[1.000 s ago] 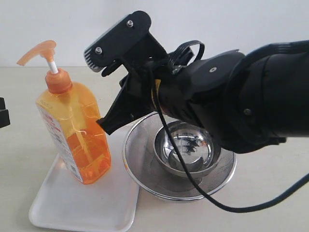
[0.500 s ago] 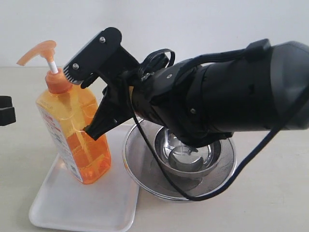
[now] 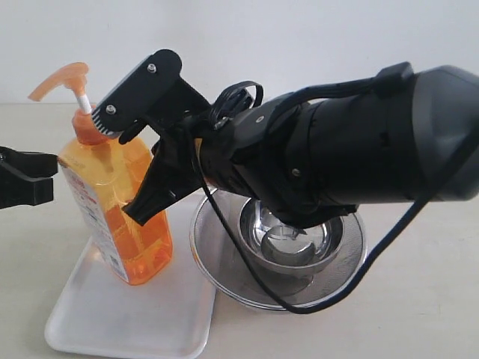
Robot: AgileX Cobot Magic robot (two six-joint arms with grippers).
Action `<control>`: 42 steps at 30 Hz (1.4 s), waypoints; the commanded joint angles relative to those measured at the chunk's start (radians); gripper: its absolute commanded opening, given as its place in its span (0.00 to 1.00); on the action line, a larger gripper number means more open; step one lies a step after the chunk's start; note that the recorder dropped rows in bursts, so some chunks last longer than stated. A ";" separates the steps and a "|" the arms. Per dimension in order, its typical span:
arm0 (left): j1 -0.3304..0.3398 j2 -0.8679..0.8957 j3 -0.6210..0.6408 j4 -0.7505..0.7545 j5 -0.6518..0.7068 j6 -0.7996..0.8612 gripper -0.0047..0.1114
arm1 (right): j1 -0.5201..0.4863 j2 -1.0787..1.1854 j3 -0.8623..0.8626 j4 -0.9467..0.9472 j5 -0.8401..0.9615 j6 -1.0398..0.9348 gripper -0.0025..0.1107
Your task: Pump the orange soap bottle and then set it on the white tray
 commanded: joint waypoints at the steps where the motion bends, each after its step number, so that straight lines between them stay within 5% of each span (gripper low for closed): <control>1: 0.001 0.024 -0.005 -0.075 -0.034 0.076 0.08 | -0.001 -0.005 -0.006 -0.001 -0.008 -0.002 0.02; 32: 0.001 0.074 -0.038 -0.234 -0.121 0.309 0.08 | -0.001 -0.013 -0.006 0.008 -0.158 0.050 0.02; 42: 0.001 -0.075 -0.026 -0.232 0.142 0.266 0.08 | -0.001 -0.112 0.047 0.158 0.039 -0.080 0.02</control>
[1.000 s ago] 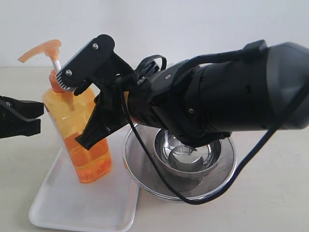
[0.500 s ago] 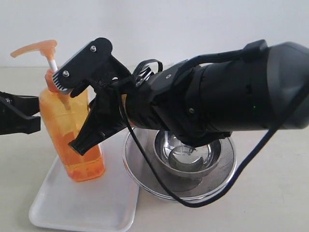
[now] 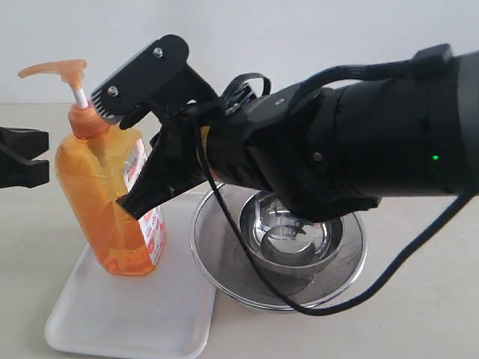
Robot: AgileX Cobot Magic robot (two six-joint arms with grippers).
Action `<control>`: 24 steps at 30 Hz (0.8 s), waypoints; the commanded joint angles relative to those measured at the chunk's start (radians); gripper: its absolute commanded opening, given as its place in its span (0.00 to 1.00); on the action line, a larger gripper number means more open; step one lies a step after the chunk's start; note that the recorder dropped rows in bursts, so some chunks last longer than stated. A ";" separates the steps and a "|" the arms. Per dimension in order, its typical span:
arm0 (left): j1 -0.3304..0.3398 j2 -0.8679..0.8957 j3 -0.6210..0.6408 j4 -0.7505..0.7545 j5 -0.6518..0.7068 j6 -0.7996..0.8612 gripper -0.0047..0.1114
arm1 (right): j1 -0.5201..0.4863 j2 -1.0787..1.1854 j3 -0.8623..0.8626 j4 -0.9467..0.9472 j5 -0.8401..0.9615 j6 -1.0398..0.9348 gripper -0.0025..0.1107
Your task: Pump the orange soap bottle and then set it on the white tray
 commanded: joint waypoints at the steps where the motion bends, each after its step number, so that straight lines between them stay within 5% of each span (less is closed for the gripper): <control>1: -0.003 -0.106 0.019 0.001 0.129 -0.048 0.08 | -0.001 -0.072 0.041 0.093 0.075 -0.070 0.02; 13: -0.010 -0.489 0.134 0.014 0.083 -0.137 0.08 | -0.001 -0.348 0.256 0.258 0.151 -0.129 0.02; 24: -0.010 -0.880 0.134 -0.060 0.409 -0.092 0.08 | -0.001 -0.588 0.335 0.174 0.149 -0.141 0.02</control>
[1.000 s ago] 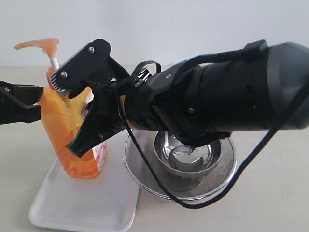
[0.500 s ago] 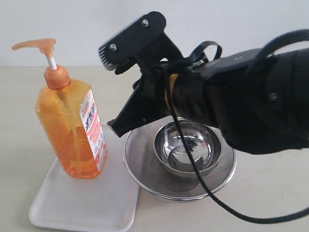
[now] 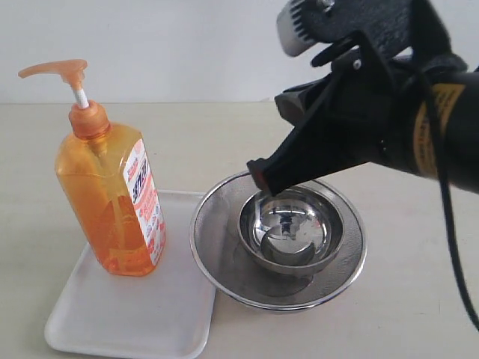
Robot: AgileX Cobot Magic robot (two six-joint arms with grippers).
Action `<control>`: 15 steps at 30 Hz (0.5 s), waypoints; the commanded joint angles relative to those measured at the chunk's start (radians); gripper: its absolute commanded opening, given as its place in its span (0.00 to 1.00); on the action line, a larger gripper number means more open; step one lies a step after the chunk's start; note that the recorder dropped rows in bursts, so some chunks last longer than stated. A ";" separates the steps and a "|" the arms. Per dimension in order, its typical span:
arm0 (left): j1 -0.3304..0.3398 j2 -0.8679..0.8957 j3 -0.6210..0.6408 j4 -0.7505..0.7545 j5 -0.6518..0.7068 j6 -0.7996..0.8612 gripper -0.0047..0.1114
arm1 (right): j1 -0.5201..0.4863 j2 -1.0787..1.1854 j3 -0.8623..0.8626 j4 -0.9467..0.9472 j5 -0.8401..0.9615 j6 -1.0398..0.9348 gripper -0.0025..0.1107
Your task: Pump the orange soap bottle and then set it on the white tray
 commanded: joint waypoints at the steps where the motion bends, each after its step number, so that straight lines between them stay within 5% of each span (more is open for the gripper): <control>1: -0.006 -0.117 0.005 -0.100 0.147 0.087 0.08 | -0.001 -0.049 0.010 -0.080 0.006 -0.017 0.02; 8: -0.006 -0.132 0.005 -0.478 0.221 0.405 0.08 | -0.001 -0.049 0.010 -0.085 0.006 -0.010 0.02; 15: -0.006 -0.132 0.005 -0.473 0.221 0.428 0.08 | -0.001 -0.049 0.010 -0.062 -0.004 -0.009 0.02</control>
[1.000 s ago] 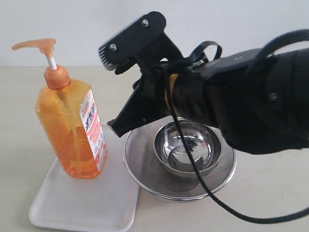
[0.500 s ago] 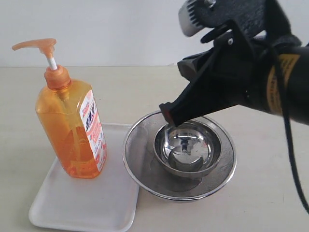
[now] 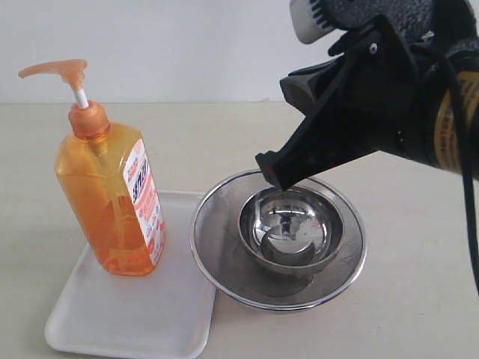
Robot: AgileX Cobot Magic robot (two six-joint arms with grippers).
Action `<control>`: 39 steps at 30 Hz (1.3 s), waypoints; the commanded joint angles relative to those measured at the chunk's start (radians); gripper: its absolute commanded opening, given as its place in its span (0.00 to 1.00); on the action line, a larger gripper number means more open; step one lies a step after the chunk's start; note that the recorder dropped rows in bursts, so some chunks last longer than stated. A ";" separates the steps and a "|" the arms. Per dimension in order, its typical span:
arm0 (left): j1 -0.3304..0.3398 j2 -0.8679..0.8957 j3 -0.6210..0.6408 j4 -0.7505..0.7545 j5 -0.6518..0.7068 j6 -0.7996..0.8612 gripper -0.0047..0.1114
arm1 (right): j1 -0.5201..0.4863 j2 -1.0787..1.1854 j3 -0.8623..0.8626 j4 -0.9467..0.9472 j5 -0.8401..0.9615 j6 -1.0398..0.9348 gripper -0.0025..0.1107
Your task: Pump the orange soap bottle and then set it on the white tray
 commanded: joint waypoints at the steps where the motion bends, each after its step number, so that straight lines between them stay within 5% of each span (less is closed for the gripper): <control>1: -0.006 -0.007 0.005 -0.021 0.005 0.018 0.08 | -0.001 -0.009 0.004 0.006 -0.007 -0.003 0.02; 27: -0.006 -0.007 0.005 -0.021 0.011 0.018 0.08 | -0.001 -0.036 0.004 -0.040 0.009 -0.038 0.02; 35: -0.006 -0.007 0.005 -0.021 0.011 0.018 0.08 | -0.001 -0.330 0.004 -0.011 0.116 -0.033 0.02; 39: -0.006 -0.007 0.005 -0.021 0.011 0.018 0.08 | -0.120 -0.465 0.047 0.099 0.124 -0.033 0.02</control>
